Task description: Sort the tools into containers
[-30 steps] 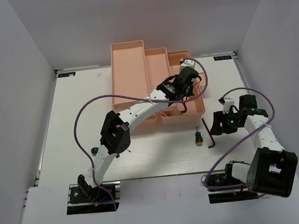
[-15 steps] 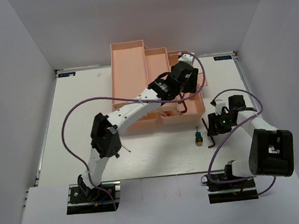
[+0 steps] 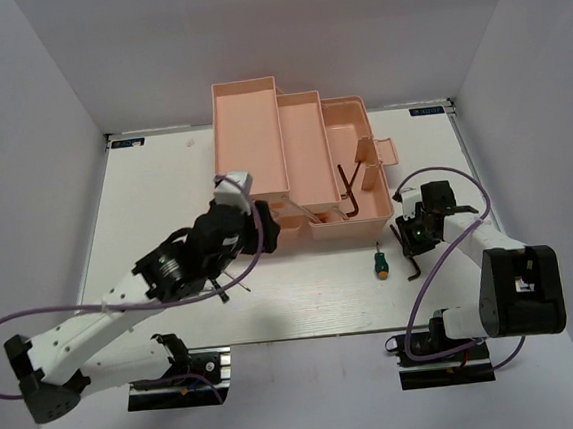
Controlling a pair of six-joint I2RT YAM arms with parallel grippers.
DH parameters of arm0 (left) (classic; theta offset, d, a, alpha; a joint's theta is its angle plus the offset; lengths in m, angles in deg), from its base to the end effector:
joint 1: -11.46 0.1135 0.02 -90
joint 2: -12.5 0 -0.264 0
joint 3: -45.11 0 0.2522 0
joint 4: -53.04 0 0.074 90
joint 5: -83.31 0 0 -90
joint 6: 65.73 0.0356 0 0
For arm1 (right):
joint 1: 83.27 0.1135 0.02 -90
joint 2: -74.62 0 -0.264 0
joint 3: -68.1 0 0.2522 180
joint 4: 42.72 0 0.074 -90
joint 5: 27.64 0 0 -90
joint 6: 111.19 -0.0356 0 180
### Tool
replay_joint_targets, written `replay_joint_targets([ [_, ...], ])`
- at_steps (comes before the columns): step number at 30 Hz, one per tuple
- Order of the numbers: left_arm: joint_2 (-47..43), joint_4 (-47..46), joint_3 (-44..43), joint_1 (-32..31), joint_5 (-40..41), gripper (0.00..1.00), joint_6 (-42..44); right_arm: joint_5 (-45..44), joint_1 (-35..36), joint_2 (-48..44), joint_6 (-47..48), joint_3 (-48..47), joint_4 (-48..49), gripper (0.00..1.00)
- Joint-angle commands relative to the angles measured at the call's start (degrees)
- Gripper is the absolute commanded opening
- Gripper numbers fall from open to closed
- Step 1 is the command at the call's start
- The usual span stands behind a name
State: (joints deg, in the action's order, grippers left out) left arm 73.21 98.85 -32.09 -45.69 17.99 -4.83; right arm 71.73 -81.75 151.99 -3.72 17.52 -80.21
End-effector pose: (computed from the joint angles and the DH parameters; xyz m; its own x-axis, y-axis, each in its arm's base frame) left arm 0.1348 -0.1813 0.3633 -0.5073 -0.0290 -0.8613 0.3653 0.8980 -0.2454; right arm 0.2345 0.0120 0.1591 -0.8300 -0.3183 -0.4580 -0.3627 0.9319 0.0096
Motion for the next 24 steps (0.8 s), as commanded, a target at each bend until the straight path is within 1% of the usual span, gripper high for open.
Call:
replay_joint_targets([
  [1,-6.6,8.0,6.5,-0.1,2.7,0.75,-6.5,-5.5,0.5,2.8,0.6,2.2,-2.1,0.23],
  [4,-10.9,9.9,9.3,-0.1,3.3,0.75,-8.5,-6.9,0.2,1.5,1.4,2.3,-3.3,0.17],
  [6,-11.4,11.5,10.1,-0.1,3.3,0.75,-9.0,-7.6,0.2,0.3,1.7,2.5,-3.8,0.14],
  [7,-11.4,11.5,10.1,-0.1,2.7,0.75,-9.0,-8.4,0.3,-0.1,1.9,2.6,-4.0,0.1],
  [11,-11.4,11.5,11.4,-0.1,1.6,0.75,-9.6,-11.9,0.5,-1.7,2.7,3.1,-4.4,0.08],
  [12,-10.7,11.5,12.0,-0.1,1.6,0.75,-9.6,-12.7,0.4,-1.3,2.7,2.8,-4.5,0.05],
  [13,-10.2,11.5,12.6,-0.1,1.0,0.75,-9.6,-13.1,0.5,-1.2,2.7,2.7,-4.6,0.0],
  [17,-9.6,11.5,14.0,-0.1,-0.1,0.74,-10.7,-13.8,-0.1,-0.6,1.9,1.7,-5.7,0.0],
  [18,-9.6,11.0,15.3,-0.1,-0.9,0.72,-10.7,-13.9,0.0,-0.8,1.9,1.2,-6.1,0.0],
  [21,-9.6,10.4,17.0,-0.1,-2.3,0.66,-10.7,-14.0,-0.6,-5.3,1.6,-0.8,-8.3,0.0],
  [23,-9.6,11.1,17.6,-0.1,-2.3,0.66,-10.7,-14.9,-0.7,-8.7,1.4,-3.3,-9.3,0.0],
  [24,-9.6,11.1,17.6,-0.1,-2.3,0.66,-11.3,-15.3,-0.7,-9.6,1.4,-3.9,-11.3,0.0],
])
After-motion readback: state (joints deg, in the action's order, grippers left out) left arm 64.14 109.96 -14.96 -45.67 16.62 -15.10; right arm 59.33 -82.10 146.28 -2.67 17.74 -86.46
